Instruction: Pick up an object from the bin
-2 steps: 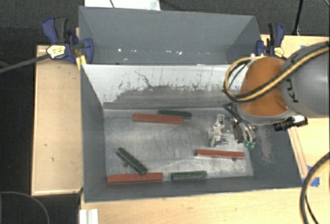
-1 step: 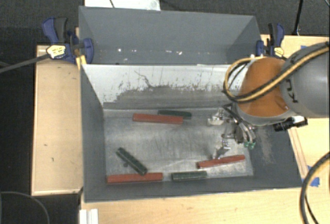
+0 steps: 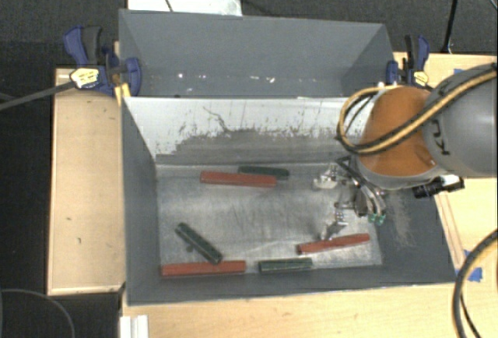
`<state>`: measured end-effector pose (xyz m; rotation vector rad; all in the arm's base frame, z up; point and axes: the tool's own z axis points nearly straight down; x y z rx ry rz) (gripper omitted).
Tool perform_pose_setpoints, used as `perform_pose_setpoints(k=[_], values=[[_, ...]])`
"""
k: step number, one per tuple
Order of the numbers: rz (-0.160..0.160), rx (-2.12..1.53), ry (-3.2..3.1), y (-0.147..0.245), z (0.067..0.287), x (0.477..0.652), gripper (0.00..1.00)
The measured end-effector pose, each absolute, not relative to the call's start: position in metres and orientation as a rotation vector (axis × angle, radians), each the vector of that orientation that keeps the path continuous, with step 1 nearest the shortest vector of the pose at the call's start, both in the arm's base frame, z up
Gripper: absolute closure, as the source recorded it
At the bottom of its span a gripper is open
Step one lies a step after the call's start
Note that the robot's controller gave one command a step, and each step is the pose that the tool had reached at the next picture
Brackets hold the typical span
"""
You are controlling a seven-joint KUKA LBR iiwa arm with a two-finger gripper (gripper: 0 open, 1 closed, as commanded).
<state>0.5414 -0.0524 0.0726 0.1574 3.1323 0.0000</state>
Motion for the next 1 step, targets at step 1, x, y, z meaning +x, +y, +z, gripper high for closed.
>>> perform_pose_setpoints(k=[1], values=[[0.001,0.109,3.149,-0.0553,0.1232,0.5026,0.0]])
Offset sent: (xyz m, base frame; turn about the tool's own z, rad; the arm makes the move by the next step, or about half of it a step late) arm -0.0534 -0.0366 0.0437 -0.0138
